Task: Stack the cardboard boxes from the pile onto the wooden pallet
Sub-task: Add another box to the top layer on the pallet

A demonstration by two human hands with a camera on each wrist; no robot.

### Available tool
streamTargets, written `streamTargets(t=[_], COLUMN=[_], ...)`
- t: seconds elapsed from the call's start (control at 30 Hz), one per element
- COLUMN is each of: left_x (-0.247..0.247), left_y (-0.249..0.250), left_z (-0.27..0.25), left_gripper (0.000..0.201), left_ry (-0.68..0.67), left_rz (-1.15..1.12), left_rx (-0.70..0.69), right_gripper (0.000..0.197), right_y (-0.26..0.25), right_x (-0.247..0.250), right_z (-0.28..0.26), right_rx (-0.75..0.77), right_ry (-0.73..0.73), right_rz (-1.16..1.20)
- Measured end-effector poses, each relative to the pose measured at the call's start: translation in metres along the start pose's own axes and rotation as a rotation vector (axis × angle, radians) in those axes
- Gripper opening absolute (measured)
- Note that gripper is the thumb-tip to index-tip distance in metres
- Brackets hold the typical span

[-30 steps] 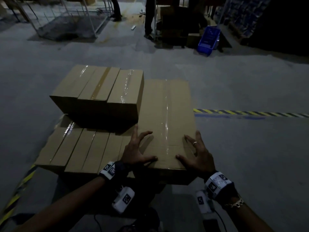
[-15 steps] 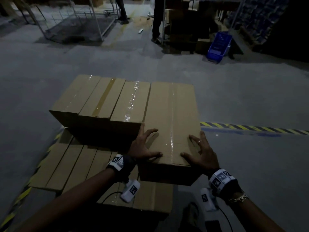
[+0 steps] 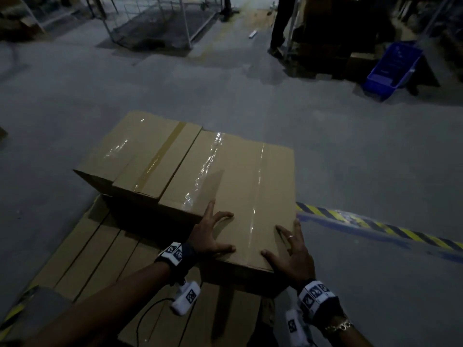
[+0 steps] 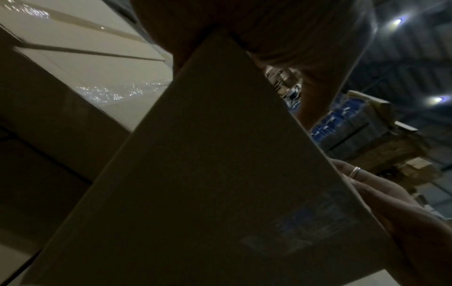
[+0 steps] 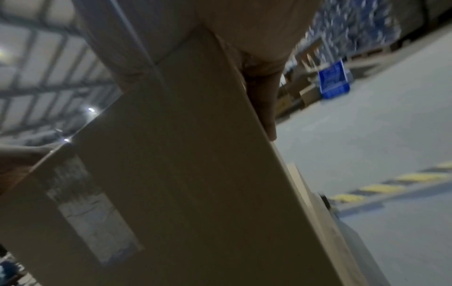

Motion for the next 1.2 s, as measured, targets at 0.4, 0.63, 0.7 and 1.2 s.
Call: streamTargets(t=[0.4, 0.63, 0.7, 1.2], left_x=[-0.056, -0.093, -0.104, -0.078], left_y=[-0.113, -0.189, -0.198, -0.199], left_z=[0.101, 0.087, 0.077, 0.085], left_gripper=[0.088, 0.091, 0.091, 0.141], left_ry=[-0.074, -0.136, -0.205, -0.477], left_rz=[0.019, 0.099, 0.211, 0.875], left_rx=[-0.063, -0.070, -0.054, -0.017], right_gripper=[0.098, 0.096, 0.096, 0.129], right_y=[0.078, 0.115, 0.120, 0.126], right_x=[-0.085, -0.149, -0.156, -0.150], right_z=[0.097, 0.092, 0.086, 0.082], right_rx=[-0.056, -0.014, 0.012, 0.218], right_ry=[-0.085, -0.137, -0.147, -0.326], right_rz=[-0.005, -0.013, -0.021, -0.164])
Point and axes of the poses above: each hand's wrist, its own z-axis towards the middle knuckle, its own x-axis out of the back of the hand, y = z × x, the point moved 2 cm from there along z, towards the middle knuckle, and after that the axes turned 9 degrees about -z, right-handed, at the moved point
